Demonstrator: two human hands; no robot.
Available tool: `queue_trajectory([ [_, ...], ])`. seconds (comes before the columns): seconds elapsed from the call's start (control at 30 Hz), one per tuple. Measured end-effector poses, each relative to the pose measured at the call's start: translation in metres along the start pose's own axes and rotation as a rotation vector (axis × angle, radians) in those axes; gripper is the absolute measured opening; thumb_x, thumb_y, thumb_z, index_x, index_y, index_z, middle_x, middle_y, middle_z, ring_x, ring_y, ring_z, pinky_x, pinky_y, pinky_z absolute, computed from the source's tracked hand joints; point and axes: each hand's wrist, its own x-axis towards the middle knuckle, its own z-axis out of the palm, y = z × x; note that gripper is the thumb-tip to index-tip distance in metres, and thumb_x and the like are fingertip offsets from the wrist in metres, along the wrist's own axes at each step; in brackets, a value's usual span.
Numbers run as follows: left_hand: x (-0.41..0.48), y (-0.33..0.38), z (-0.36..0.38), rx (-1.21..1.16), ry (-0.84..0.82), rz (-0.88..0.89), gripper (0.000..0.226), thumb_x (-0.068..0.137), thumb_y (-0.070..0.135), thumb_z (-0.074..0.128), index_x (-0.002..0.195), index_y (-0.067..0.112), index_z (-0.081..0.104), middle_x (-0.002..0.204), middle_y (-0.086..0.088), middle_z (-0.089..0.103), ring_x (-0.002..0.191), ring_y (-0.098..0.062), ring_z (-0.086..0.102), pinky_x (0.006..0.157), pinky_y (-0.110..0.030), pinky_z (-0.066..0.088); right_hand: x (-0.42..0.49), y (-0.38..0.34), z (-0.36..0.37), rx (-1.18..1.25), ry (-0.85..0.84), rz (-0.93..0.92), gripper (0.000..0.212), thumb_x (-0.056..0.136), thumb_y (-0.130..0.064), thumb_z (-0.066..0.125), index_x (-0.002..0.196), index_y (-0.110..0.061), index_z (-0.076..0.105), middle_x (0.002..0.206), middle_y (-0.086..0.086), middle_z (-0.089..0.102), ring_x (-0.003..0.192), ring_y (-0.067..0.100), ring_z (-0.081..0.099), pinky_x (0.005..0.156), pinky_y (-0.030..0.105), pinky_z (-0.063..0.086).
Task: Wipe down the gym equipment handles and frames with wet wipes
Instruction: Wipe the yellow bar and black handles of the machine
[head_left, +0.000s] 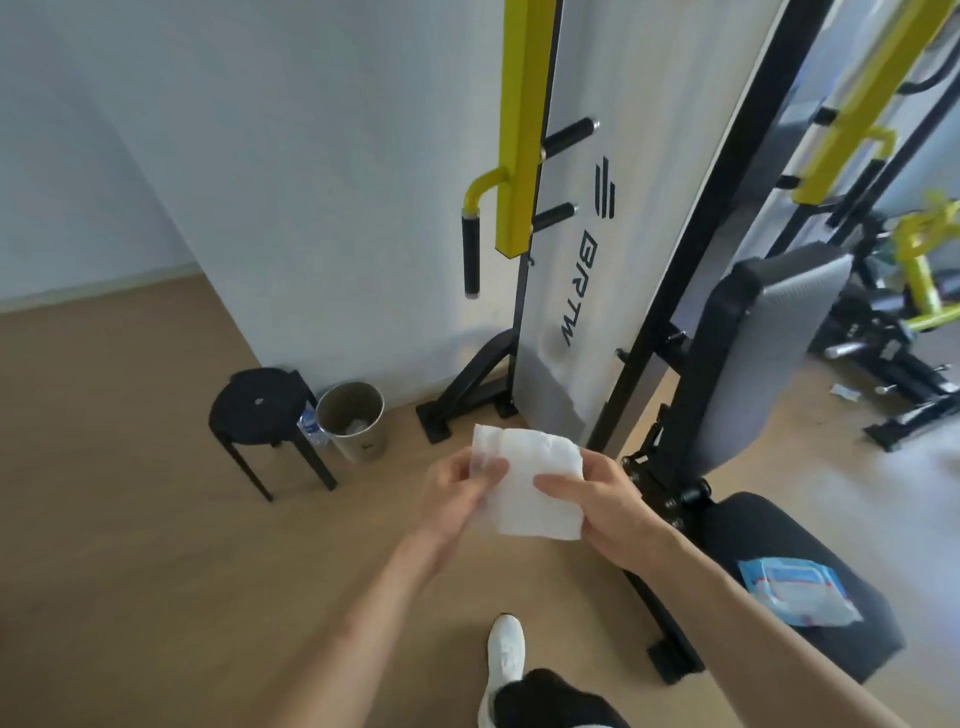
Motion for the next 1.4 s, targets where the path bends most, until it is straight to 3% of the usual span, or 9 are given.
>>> queue_trajectory([
  [0.2,0.065,0.058,-0.028,-0.086,0.014,0.096,0.033,0.082,0.043,0.079,0.100,0.015,0.077,0.109,-0.016,0.075,0.109,-0.038,0.069,0.100,-0.059,0.052,0.086,-0.040,0.013,-0.061,0.180,-0.139,0.032,0.087,-0.002,0.071,0.114,-0.019,0.069,0.104,0.006,0.075,0.100,0.030,0.072,0.091,0.060,0.057],
  [0.33,0.114,0.087,-0.041,-0.210,0.158,0.133,0.015,0.094,0.024,0.070,0.090,0.010,0.068,0.096,-0.011,0.072,0.098,-0.029,0.066,0.092,-0.046,0.054,0.141,-0.063,0.013,0.007,0.225,-0.150,0.027,0.086,-0.003,0.073,0.112,-0.007,0.068,0.106,0.014,0.073,0.103,0.039,0.068,0.092,0.063,0.055],
  [0.43,0.145,0.103,-0.051,-0.256,0.201,0.120,0.018,0.101,0.020,0.058,0.085,0.013,0.061,0.087,-0.004,0.069,0.089,-0.022,0.065,0.086,-0.043,0.054,0.170,-0.072,0.015,0.144,0.159,-0.122,0.035,0.087,0.003,0.069,0.116,0.013,0.055,0.099,0.019,0.069,0.089,0.034,0.070,0.081,0.053,0.057],
  [0.63,0.196,0.112,-0.060,-0.311,0.072,-0.020,0.028,0.109,0.024,0.041,0.111,0.010,0.066,0.106,-0.006,0.077,0.092,-0.014,0.074,0.080,-0.033,0.060,0.205,-0.081,0.020,0.530,-0.074,0.049,0.045,0.091,-0.008,0.047,0.135,-0.002,0.054,0.131,0.025,0.062,0.118,0.039,0.060,0.099,0.056,0.052],
  [0.8,0.244,0.117,-0.082,-0.269,0.068,-0.046,0.026,0.109,0.021,0.041,0.106,0.011,0.065,0.092,-0.004,0.075,0.078,-0.012,0.074,0.068,-0.029,0.062,0.238,-0.080,0.028,0.564,-0.035,0.026,0.035,0.092,-0.021,0.057,0.123,-0.007,0.063,0.122,0.017,0.063,0.111,0.030,0.059,0.096,0.043,0.046],
  [0.93,0.286,0.131,-0.108,-0.172,0.083,-0.051,0.024,0.108,0.029,0.044,0.105,0.012,0.061,0.091,-0.004,0.063,0.079,-0.014,0.064,0.074,-0.032,0.055,0.274,-0.080,0.026,0.574,0.196,-0.055,0.003,0.098,-0.007,0.058,0.100,-0.006,0.059,0.117,0.014,0.060,0.104,0.028,0.064,0.081,0.038,0.057],
  [1.0,0.311,0.134,-0.122,-0.104,0.078,-0.035,0.027,0.107,0.033,0.045,0.102,0.012,0.061,0.099,-0.007,0.060,0.091,-0.019,0.059,0.087,-0.038,0.053,0.288,-0.081,0.032,0.443,0.409,-0.103,0.013,0.093,0.005,0.061,0.097,-0.007,0.060,0.118,0.011,0.057,0.099,0.026,0.065,0.078,0.039,0.060],
  [1.2,0.373,0.150,-0.141,-0.018,0.126,-0.015,0.030,0.106,0.036,0.048,0.105,0.009,0.060,0.100,-0.007,0.061,0.096,-0.022,0.061,0.087,-0.038,0.052,0.321,-0.088,0.058,0.023,0.879,-0.215,0.064,0.092,-0.001,0.069,0.145,-0.028,0.046,0.126,0.003,0.061,0.103,0.019,0.063,0.054,0.012,0.053],
  [1.4,0.398,0.159,-0.138,0.046,-0.009,0.085,0.026,0.104,0.035,0.051,0.099,0.012,0.060,0.097,-0.010,0.061,0.089,-0.022,0.059,0.078,-0.035,0.049,0.341,-0.091,0.062,0.001,1.081,-0.215,0.057,0.093,-0.006,0.069,0.144,-0.023,0.048,0.136,0.005,0.056,0.099,0.012,0.059,0.055,0.009,0.053],
])
